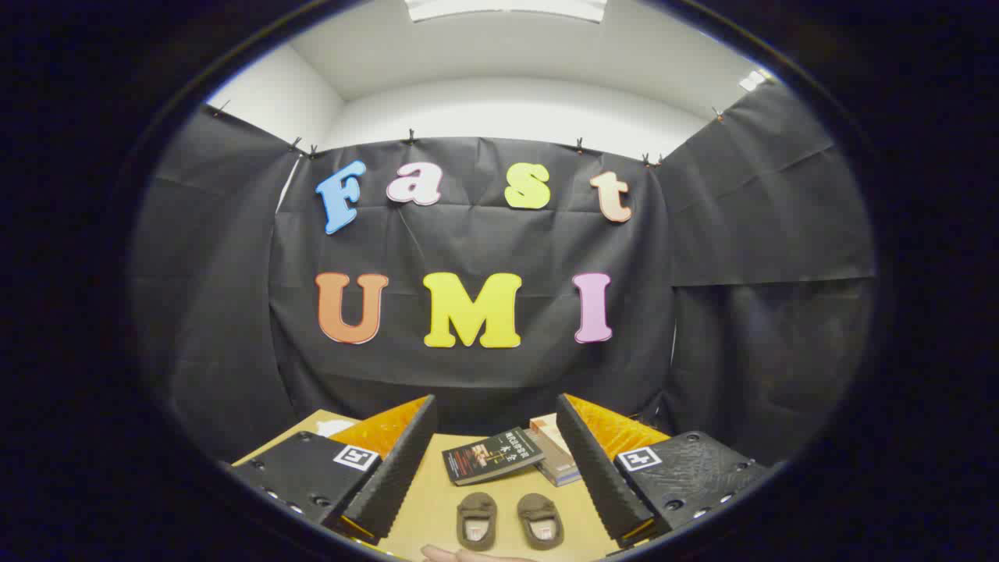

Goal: Open the storage box then place both shoes into the box .Put the left shoe in first, then the right shoe, with the right side of both shoes facing outward in a uniform manner.

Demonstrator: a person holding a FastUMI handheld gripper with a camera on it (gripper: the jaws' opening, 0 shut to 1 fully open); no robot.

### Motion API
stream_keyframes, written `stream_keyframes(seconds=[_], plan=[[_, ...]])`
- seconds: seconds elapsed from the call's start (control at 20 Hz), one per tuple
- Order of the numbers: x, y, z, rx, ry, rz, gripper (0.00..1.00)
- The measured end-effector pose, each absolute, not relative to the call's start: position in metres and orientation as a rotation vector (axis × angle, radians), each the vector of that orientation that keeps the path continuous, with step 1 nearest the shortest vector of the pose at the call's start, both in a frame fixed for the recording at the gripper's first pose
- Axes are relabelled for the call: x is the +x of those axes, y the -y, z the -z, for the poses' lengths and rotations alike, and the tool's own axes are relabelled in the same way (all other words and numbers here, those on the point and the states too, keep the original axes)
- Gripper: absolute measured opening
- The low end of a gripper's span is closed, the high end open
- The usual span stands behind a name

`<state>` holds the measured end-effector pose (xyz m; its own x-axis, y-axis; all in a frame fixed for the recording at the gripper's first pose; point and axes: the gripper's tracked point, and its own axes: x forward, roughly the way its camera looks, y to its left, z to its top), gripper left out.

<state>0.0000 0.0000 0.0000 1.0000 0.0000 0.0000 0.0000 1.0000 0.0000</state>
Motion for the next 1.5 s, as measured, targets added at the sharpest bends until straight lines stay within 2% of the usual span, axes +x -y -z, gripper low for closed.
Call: stream_keyframes(seconds=[0.8, 1.1, 1.5], plan=[[0.049, -0.006, 0.053, -0.017, -0.107, -0.051, 0.94], [0.084, -0.056, 0.133, 0.004, -0.288, -0.189, 0.95], [0.135, -0.163, 0.234, 0.117, -0.528, -0.457, 0.96]])
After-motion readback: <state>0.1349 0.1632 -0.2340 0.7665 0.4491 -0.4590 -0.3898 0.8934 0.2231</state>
